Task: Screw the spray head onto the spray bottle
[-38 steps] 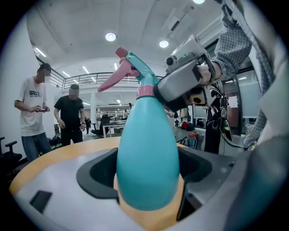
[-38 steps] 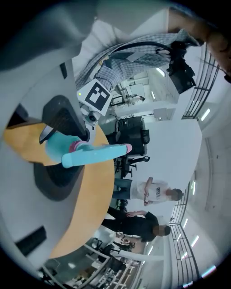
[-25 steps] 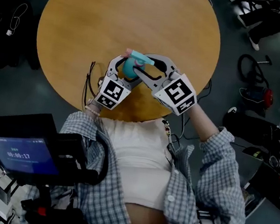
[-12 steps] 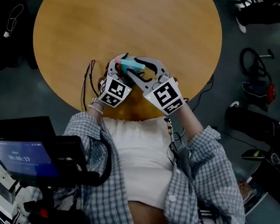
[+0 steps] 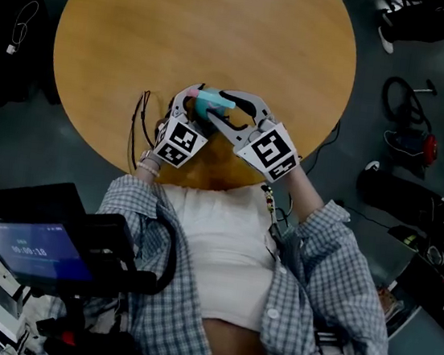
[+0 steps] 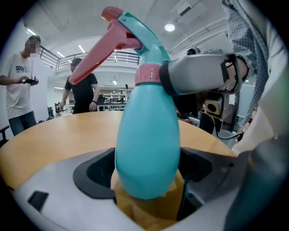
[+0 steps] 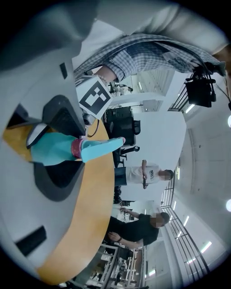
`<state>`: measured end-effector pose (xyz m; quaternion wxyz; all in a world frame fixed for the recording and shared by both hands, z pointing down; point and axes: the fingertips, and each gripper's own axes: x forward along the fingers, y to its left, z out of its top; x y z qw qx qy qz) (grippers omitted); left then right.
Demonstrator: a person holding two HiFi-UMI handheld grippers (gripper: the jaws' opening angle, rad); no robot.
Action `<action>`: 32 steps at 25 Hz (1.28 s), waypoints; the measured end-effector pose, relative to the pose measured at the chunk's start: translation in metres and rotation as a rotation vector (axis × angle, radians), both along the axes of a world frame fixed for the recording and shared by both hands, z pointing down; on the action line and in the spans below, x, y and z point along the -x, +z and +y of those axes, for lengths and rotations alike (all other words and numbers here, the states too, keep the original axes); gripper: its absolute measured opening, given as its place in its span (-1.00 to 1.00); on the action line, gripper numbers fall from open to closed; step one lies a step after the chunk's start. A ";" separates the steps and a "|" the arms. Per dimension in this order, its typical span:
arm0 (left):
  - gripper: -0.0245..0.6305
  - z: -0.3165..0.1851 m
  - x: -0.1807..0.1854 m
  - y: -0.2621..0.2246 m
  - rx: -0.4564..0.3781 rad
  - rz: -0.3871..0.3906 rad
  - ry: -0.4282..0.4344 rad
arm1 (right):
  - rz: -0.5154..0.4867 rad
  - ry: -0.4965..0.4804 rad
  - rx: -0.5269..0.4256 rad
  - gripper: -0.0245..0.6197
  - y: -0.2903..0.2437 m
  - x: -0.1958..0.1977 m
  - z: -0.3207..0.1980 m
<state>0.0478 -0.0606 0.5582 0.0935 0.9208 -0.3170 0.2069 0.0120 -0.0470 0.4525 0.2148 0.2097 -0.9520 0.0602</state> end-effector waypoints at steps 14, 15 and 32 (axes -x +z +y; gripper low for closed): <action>0.35 0.021 0.051 -0.004 0.050 0.046 -0.082 | -0.060 0.109 0.089 -0.32 0.018 -0.045 -0.013; 0.35 0.021 0.057 -0.004 0.044 0.036 -0.092 | -0.065 0.136 0.095 -0.32 0.020 -0.053 -0.016; -0.91 0.031 0.084 -0.016 0.019 0.071 -0.195 | -0.006 0.375 0.097 -0.94 0.068 -0.086 0.008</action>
